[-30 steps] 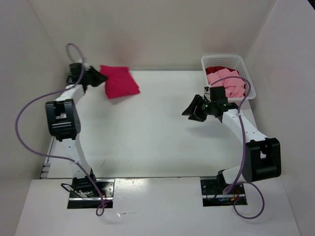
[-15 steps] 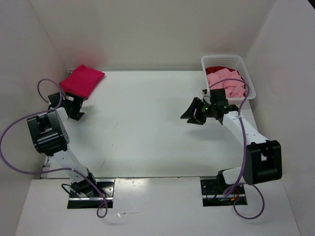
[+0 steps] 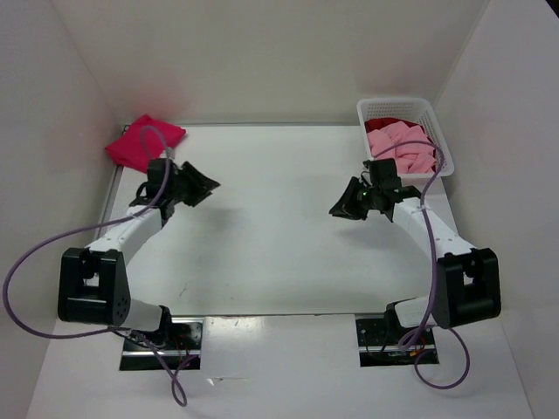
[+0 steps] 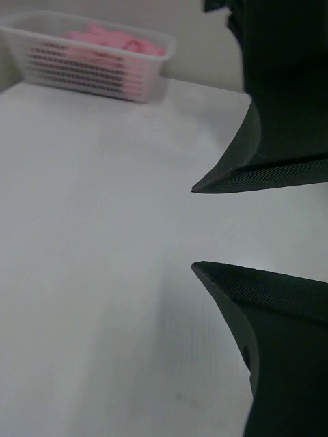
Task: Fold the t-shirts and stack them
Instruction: Grab crumpled tshirt from bin with the right arm
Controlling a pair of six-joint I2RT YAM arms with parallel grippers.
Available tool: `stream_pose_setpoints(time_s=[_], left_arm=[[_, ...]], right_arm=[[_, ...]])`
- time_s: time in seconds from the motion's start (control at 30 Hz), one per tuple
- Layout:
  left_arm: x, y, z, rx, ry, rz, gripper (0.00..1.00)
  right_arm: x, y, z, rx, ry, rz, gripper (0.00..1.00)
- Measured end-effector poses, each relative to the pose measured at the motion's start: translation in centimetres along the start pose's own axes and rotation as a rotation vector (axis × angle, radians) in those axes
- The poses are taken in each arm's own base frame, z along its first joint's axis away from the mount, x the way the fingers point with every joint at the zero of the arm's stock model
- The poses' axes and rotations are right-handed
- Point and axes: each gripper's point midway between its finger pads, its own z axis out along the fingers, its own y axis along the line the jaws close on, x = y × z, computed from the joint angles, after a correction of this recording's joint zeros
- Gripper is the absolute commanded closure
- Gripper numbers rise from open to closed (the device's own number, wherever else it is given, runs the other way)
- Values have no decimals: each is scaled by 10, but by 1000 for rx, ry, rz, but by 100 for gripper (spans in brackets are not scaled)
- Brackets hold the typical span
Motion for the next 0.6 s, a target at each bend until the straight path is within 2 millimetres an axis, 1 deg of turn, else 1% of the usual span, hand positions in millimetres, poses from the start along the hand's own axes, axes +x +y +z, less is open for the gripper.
stream_pose_setpoints(time_s=[0.03,0.07,0.17,0.2,0.27,0.33,0.37,0.4,0.43,0.47,0.5,0.53,0.6], left_arm=[[20,-15,2,31,47,45,48],[43,-28,3,59,99,82,48],[104,-53,0,112,243,162,48],[128,-60,-2,132,297,193,48],[172,-68,-6,156,402,246,47],[215,-69,-11,171,504,308,44],[235,-68,-15,176,556,335,43],[249,-69,-18,186,598,354,43],[260,-69,-19,192,628,368,43],[268,-70,-21,201,654,382,42],[272,-71,-21,209,666,393,40],[274,-72,-22,219,675,398,40],[274,-75,-24,235,676,402,38]], right_arm=[[-5,3,-2,7,-16,-3,84],[-12,7,-4,11,-35,-10,88],[-44,25,-14,15,-132,-32,88],[-59,33,-20,20,-181,-43,88],[-93,42,-30,51,-282,-51,88],[-132,50,-39,85,-372,-48,74],[-154,48,-42,113,-418,-38,67],[-175,44,-43,140,-460,-26,60],[-196,35,-44,175,-501,-10,46],[-214,22,-44,212,-535,9,42],[-227,5,-42,257,-554,30,38],[-236,-12,-39,299,-561,51,34],[-250,-46,-30,382,-555,86,31]])
